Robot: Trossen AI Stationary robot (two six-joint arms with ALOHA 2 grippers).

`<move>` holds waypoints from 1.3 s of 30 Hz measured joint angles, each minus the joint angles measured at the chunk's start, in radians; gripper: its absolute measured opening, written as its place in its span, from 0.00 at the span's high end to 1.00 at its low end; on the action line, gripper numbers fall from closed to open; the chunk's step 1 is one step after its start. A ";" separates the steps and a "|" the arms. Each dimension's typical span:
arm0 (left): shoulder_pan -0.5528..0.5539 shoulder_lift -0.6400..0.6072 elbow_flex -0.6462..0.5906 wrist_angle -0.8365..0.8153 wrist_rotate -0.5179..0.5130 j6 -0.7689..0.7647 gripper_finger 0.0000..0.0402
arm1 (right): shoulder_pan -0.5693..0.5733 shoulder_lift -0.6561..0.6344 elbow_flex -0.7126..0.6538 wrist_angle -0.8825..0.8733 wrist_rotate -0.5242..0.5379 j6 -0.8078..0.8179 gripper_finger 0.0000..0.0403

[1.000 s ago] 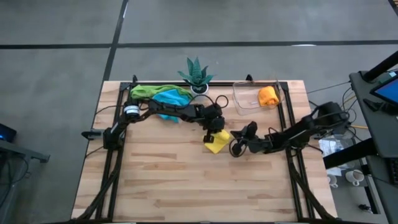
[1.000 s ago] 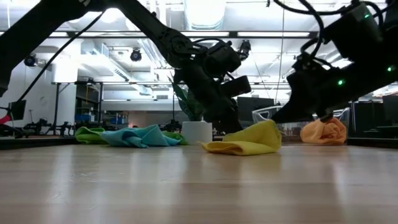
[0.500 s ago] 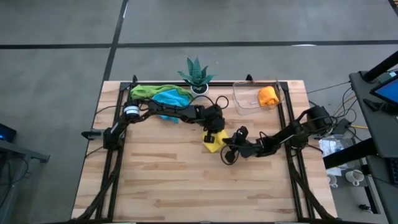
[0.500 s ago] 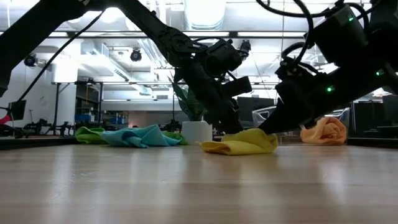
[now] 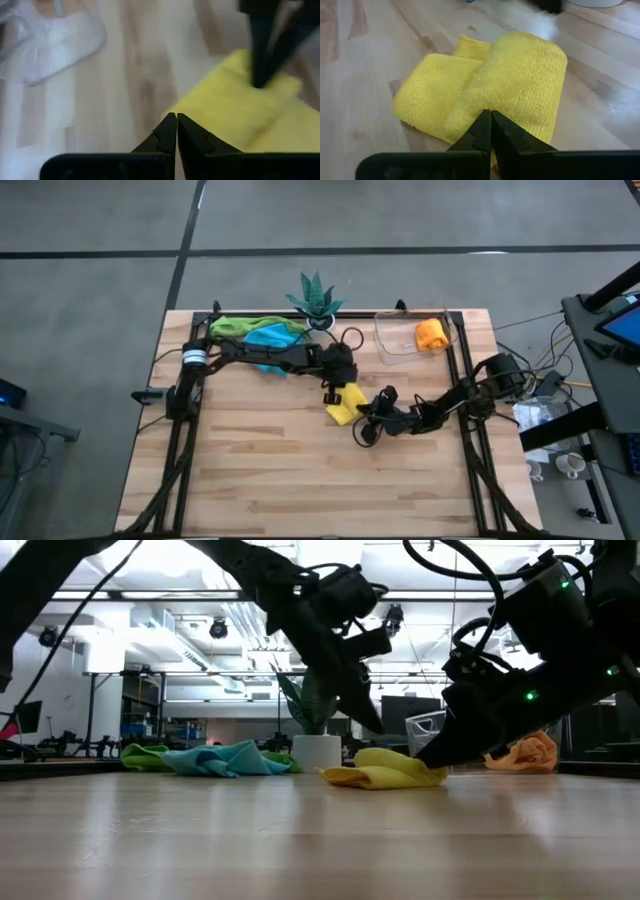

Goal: Roll microfiber towels into tight, uniform cylinder then place into a basket
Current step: Roll the yellow microfiber cloth

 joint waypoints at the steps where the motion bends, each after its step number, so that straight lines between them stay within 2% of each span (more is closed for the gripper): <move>1: -0.011 -0.002 -0.016 0.007 0.000 -0.001 1.00 | 0.000 0.000 0.000 0.000 0.001 0.000 0.98; 9: -0.069 -0.002 -0.201 0.313 -0.017 -0.081 1.00 | 0.000 -0.001 -0.001 -0.001 0.000 0.000 0.98; 17: -0.072 -0.002 -0.298 0.402 -0.024 -0.184 1.00 | 0.000 -0.006 -0.001 0.002 -0.001 -0.003 0.98; 26: -0.073 -0.005 -0.456 0.691 -0.029 -0.237 1.00 | 0.000 -0.089 -0.004 -0.046 -0.008 -0.041 0.98; 29: -0.073 -0.004 -0.481 0.739 -0.030 -0.238 1.00 | -0.001 -0.160 -0.004 -0.102 -0.007 -0.032 0.98; 33: -0.073 -0.004 -0.482 0.737 -0.030 -0.238 1.00 | -0.013 -0.283 -0.003 -0.276 -0.005 0.042 0.96; 37: -0.073 -0.004 -0.482 0.736 -0.031 -0.238 1.00 | -0.022 -0.387 -0.006 -0.543 -0.017 0.253 0.86; 39: -0.073 -0.003 -0.482 0.734 -0.031 -0.238 1.00 | -0.020 -0.412 -0.024 -0.594 -0.044 0.378 0.78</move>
